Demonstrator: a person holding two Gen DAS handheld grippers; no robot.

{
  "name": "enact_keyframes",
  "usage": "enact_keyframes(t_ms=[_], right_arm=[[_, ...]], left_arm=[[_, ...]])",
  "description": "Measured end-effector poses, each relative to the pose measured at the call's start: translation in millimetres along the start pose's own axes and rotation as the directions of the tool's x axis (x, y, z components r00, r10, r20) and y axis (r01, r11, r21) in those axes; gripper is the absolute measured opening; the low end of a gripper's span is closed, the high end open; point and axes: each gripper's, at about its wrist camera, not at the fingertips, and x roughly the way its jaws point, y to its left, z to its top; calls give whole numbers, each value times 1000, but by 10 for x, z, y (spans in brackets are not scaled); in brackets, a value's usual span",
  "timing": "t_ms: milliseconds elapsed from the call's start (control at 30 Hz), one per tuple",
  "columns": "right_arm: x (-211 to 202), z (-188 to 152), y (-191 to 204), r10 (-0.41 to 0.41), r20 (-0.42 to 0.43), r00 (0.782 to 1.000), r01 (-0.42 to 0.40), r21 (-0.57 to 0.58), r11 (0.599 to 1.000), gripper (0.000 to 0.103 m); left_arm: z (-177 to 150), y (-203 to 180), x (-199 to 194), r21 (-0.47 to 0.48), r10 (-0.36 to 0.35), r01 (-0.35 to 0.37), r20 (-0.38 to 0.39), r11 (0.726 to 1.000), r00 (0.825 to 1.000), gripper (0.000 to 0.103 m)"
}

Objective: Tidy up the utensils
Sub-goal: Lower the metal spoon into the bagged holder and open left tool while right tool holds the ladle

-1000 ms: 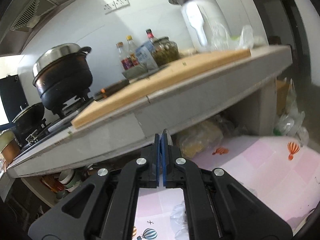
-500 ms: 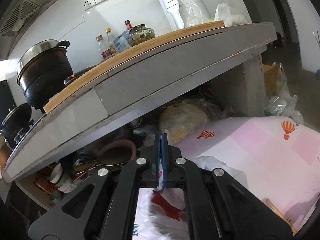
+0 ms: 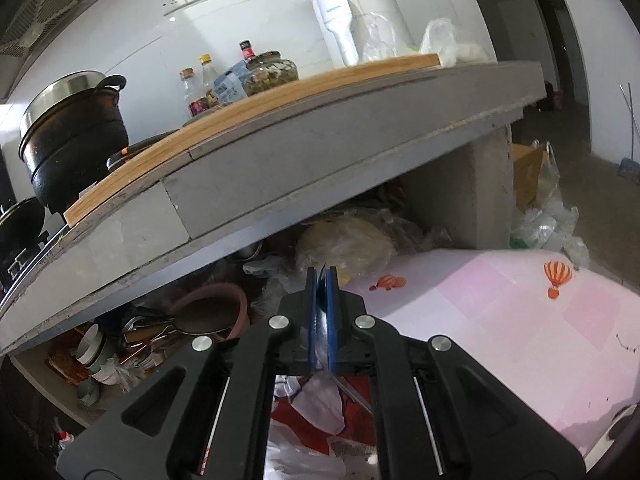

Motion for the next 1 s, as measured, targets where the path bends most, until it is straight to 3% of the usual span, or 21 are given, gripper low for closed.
enact_keyframes(t_ms=[200, 300, 433, 533, 800, 1000], right_arm=[[21, -5, -12, -2, -6, 1000, 2, 8, 1000, 5], [31, -9, -13, -3, -9, 1000, 3, 9, 1000, 5], [47, -17, -15, -4, -13, 1000, 4, 11, 1000, 5], [38, -8, -21, -5, -12, 1000, 5, 11, 1000, 5], [32, 2, -51, -6, -11, 1000, 6, 20, 1000, 5], [26, 5, -22, -8, -11, 1000, 8, 16, 1000, 5]], left_arm=[[-18, -2, 21, 0, -1, 1, 23, 1000, 1000, 4], [-20, -11, 21, -11, -42, 42, 24, 999, 999, 5], [-21, -27, 95, -37, -103, 103, -13, 994, 995, 11], [-69, -73, 148, -19, -92, 91, -38, 996, 995, 14], [-167, -47, 185, -22, -92, 91, -93, 996, 991, 11], [-174, 53, 158, -84, -139, 129, -126, 988, 982, 11]])
